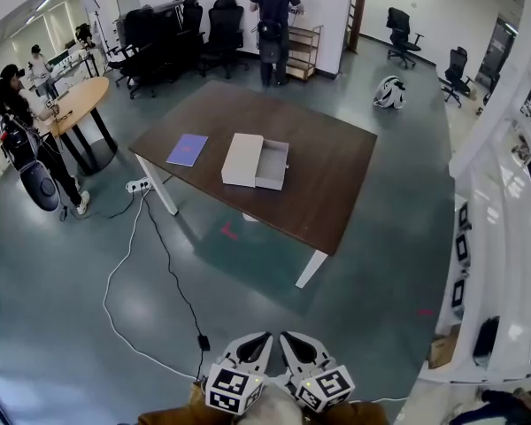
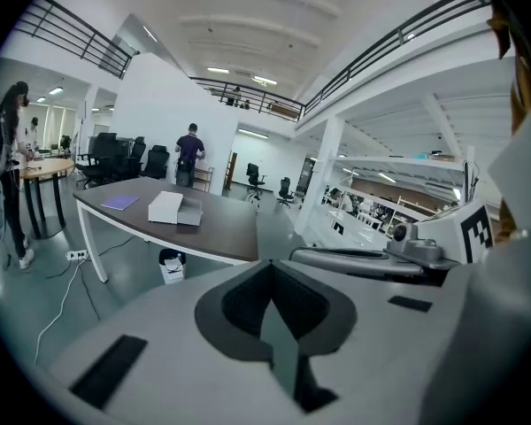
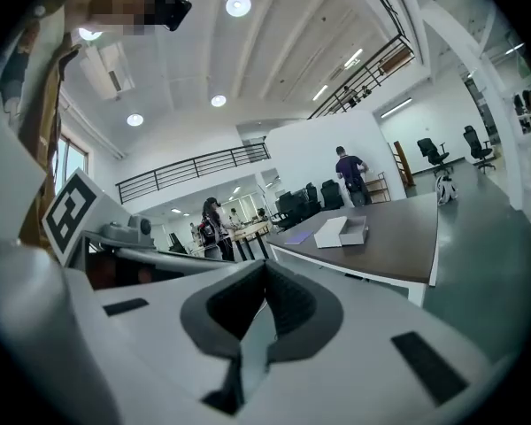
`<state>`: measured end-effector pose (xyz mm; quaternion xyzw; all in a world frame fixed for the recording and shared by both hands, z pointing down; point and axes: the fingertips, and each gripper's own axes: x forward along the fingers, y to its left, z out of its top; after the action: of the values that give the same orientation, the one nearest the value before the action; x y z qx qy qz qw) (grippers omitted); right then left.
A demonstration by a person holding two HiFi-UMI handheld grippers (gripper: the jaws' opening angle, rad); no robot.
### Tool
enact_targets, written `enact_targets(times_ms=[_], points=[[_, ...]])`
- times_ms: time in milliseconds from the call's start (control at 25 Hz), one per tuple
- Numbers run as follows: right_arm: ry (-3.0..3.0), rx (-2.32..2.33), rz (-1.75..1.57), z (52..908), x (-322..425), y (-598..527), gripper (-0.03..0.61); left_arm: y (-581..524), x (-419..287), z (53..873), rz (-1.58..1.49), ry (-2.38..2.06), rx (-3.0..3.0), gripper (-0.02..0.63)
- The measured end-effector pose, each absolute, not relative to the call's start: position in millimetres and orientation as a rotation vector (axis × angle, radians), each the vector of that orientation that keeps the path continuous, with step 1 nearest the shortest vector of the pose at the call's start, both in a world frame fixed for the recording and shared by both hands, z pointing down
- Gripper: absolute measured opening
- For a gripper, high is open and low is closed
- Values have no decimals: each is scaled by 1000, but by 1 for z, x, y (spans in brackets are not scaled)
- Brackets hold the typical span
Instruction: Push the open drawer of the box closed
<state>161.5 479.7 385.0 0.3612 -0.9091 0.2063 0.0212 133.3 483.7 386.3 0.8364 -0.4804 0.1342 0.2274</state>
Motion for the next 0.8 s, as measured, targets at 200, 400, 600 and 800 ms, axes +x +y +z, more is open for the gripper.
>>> enact_targets(times_ms=[200,400,600,800], points=[[-2860,1085,633,384,133,481,6,478,100,391,353,-1346,2282,6],[-2853,1075,591,381,96,481,5,477,65,393,323,-1321,2282,6],[-2794,1176,602,388,69,469,5,468,24,397,286,-1296,2287,6],[-2781,1178,613,386,49,443,5,444,7,394,264,-1285,2295,6]])
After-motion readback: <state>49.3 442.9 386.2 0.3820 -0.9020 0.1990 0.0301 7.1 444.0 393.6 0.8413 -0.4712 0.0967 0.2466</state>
